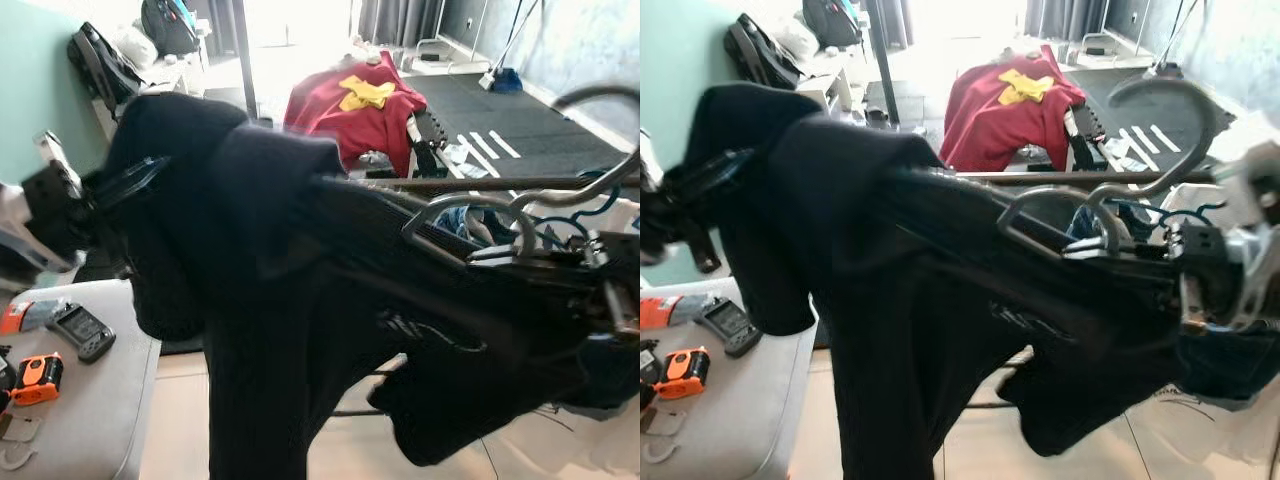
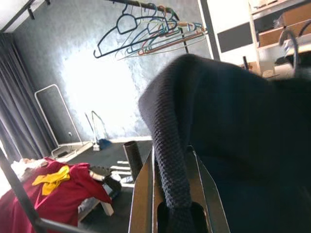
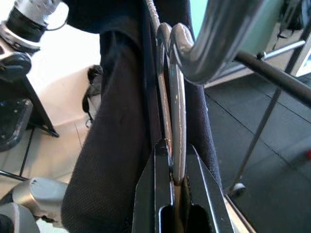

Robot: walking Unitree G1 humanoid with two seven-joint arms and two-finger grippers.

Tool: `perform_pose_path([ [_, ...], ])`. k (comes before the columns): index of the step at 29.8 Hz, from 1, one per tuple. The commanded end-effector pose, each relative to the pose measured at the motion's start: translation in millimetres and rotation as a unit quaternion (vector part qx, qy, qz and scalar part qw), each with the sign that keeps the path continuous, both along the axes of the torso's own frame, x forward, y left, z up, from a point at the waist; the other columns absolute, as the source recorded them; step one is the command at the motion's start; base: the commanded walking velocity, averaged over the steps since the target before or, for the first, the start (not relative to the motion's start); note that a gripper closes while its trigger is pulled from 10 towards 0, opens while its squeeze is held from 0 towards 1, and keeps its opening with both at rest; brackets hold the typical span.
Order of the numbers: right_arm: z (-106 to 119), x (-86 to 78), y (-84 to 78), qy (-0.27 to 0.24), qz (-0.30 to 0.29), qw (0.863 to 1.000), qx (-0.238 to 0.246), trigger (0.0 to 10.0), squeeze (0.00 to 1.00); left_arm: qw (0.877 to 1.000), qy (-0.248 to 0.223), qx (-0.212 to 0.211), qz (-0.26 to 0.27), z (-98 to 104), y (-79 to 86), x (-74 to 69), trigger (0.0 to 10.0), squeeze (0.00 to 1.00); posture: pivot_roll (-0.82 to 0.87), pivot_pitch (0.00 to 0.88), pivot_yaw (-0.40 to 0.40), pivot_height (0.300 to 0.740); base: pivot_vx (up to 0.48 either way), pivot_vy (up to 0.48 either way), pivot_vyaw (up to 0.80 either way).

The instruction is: Hang hanger

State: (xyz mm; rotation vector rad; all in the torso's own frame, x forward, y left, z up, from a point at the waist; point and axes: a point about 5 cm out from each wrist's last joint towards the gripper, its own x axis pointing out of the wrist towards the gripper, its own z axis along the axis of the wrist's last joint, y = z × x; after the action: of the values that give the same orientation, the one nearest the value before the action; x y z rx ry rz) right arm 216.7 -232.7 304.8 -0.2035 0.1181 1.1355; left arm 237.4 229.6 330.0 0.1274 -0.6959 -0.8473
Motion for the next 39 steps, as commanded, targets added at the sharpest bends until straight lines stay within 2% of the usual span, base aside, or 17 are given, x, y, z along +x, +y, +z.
perform_pose_path([
  [1,-18.7,3.0,-11.8,0.044,-0.054,0.996,-0.061,0.0,0.00,0.988,-0.065,-0.108,0.089,28.0,41.1,-9.5,0.0,0.00,-0.20,0.036,0.029,0.736,0.000,0.000,0.00],
  [2,-18.7,3.0,-11.8,0.044,-0.054,0.996,-0.061,0.0,0.00,0.988,-0.065,-0.108,0.089,28.0,41.1,-9.5,0.0,0.00,-0.20,0.036,0.029,0.736,0.000,0.000,0.00],
  [4,-15.8,-9.7,1.9,0.056,0.012,0.998,-0.020,0.0,0.00,0.965,-0.064,-0.216,0.137,38.8,67.0,-4.4,0.0,0.00,-0.19,0.038,0.035,0.736,0.000,0.000,0.00],
  [5,-15.8,-9.7,1.9,0.056,0.012,0.998,-0.020,0.0,0.00,0.965,-0.064,-0.216,0.137,38.8,67.0,-4.4,0.0,0.00,-0.19,0.038,0.035,0.736,0.000,0.000,0.00],
  [7,8.4,-20.4,13.3,0.023,0.083,0.995,0.056,0.0,0.00,0.948,-0.002,-0.251,0.198,23.1,76.1,14.3,0.0,0.00,-0.19,0.038,0.038,0.736,0.000,0.000,0.00],
  [10,8.4,-20.4,13.3,0.023,0.083,0.995,0.056,0.0,0.00,0.948,-0.002,-0.251,0.198,23.1,76.1,14.3,0.0,0.00,-0.19,0.038,0.038,0.736,0.000,0.000,0.00],
  [12,27.4,-29.6,15.6,-0.007,0.134,0.987,0.086,0.0,0.00,0.925,0.091,-0.264,0.256,-10.0,73.3,37.7,0.0,0.00,-0.20,0.037,0.041,0.736,0.000,0.000,0.00],
  [14,27.4,-29.6,15.6,-0.007,0.134,0.987,0.086,0.0,0.00,0.925,0.091,-0.264,0.256,-10.0,73.3,37.7,0.0,0.00,-0.20,0.037,0.041,0.736,0.000,0.000,0.00],
  [17,35.1,-32.6,14.7,-0.021,0.148,0.984,0.098,0.0,0.00,0.914,0.143,-0.261,0.275,-28.3,68.7,48.2,0.0,0.00,-0.20,0.037,0.042,0.736,0.000,0.000,0.00],
  [18,41.4,-33.0,11.2,-0.036,0.145,0.983,0.108,0.0,0.00,0.901,0.197,-0.260,0.287,-48.8,62.7,56.7,0.0,0.00,-0.21,0.036,0.048,0.736,0.000,0.000,0.00],
  [23,42.7,-31.5,7.7,-0.044,0.131,0.985,0.108,0.0,0.00,0.889,0.244,-0.253,0.294,-65.9,57.8,61.8,0.0,0.00,-0.21,0.034,0.052,0.736,0.000,0.000,0.00],
  [25,42.1,-28.9,2.2,-0.053,0.106,0.987,0.105,0.0,0.00,0.866,0.292,-0.252,0.317,-85.4,58.8,64.3,0.0,0.00,-0.21,0.036,0.055,0.736,0.000,0.000,0.00],
  [27,37.4,-27.1,0.6,-0.049,0.090,0.991,0.085,0.0,0.00,0.862,0.289,-0.257,0.329,-85.1,63.4,63.3,0.0,0.00,-0.21,0.037,0.054,0.736,0.000,0.000,0.00],
  [36,34.4,-26.1,-0.2,-0.045,0.080,0.993,0.071,0.0,0.00,0.860,0.283,-0.261,0.335,-83.4,66.6,62.6,0.0,0.00,-0.21,0.037,0.054,0.736,0.000,0.000,0.00],
  [37,35.5,-12.6,3.4,-0.076,0.044,0.991,0.102,0.0,0.00,0.917,0.262,-0.210,0.216,-73.5,31.1,54.3,0.0,0.00,-0.20,0.040,0.049,0.736,0.000,0.000,0.00],
  [38,36.1,2.2,10.5,-0.101,0.009,0.985,0.141,0.0,0.00,0.954,0.245,-0.153,0.082,-69.2,-9.6,39.0,0.0,0.00,-0.20,0.041,0.048,0.736,0.000,0.000,0.00],
  [39,36.1,2.2,10.5,-0.101,0.009,0.985,0.141,0.0,0.00,0.954,0.245,-0.153,0.082,-69.2,-9.6,39.0,0.0,0.00,-0.20,0.041,0.048,0.736,0.000,0.000,0.00],
])
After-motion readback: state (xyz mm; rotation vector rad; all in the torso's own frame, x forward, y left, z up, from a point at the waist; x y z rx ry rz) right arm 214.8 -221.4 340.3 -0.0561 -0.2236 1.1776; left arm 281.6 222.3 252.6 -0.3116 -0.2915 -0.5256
